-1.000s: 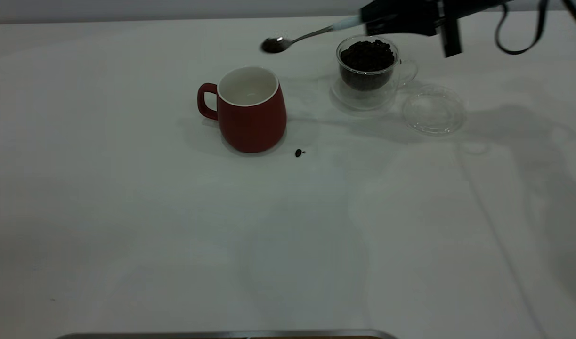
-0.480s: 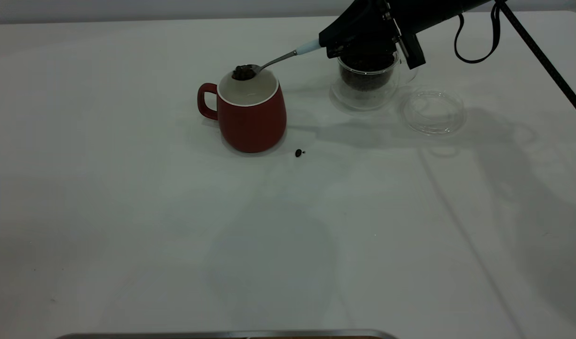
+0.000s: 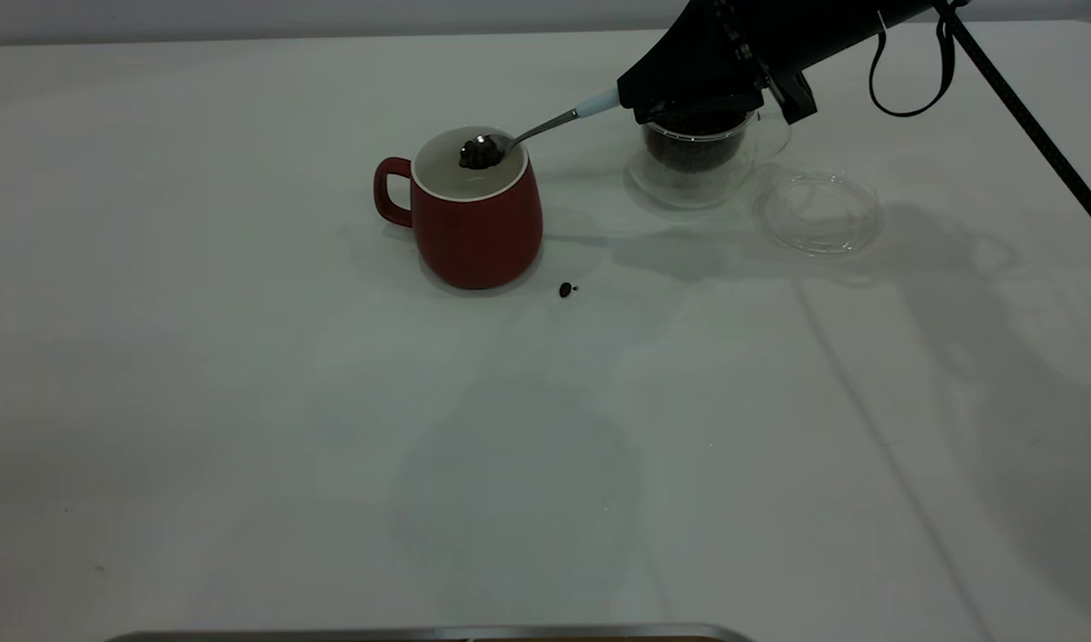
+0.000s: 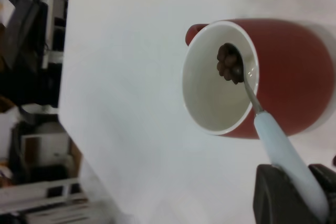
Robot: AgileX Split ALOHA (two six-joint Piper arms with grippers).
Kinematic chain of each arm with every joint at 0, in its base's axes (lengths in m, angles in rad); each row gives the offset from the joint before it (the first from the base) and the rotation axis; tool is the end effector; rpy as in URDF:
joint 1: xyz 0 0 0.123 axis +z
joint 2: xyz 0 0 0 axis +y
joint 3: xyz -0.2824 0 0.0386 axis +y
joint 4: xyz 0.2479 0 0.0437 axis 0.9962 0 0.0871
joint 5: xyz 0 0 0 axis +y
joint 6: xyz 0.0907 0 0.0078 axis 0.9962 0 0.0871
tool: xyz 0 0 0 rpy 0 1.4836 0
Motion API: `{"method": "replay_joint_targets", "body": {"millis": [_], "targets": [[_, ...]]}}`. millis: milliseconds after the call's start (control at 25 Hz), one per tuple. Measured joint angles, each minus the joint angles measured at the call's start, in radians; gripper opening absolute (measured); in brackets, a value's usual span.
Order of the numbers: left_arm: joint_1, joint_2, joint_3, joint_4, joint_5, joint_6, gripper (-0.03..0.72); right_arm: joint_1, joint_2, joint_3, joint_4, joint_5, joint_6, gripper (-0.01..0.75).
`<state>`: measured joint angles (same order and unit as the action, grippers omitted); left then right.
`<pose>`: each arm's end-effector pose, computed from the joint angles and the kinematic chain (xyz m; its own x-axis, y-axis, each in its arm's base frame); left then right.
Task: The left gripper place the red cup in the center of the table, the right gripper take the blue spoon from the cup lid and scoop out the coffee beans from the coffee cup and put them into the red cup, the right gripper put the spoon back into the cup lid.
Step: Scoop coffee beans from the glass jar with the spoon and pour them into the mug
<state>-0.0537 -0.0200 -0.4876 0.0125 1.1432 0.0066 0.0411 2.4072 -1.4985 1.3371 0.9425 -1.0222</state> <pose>-0.0100 0.0016 0.2671 -0.5200 0.0398 -0.8532 0.0501 0.9986 0.0160 0.4429 0.0900 0.0642 -0.9504 0.0616 -0.3048 -0.2086 0.6006 0.7719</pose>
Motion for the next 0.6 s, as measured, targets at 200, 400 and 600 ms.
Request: {"method": "replay_joint_targets", "body": {"millis": [200,400,600], "targets": [[0.0,0.0,0.0,0.0,0.0,0.0,0.58,0.0,-0.001,0.0,0.0,-0.01,-0.129,0.116],[0.0,0.0,0.0,0.0,0.0,0.0,0.58,0.003,-0.001,0.0,-0.002,-0.017,-0.289,0.116],[0.0,0.0,0.0,0.0,0.0,0.003,0.58,0.01,-0.001,0.0,0.007,-0.024,-0.367,0.116]]}}
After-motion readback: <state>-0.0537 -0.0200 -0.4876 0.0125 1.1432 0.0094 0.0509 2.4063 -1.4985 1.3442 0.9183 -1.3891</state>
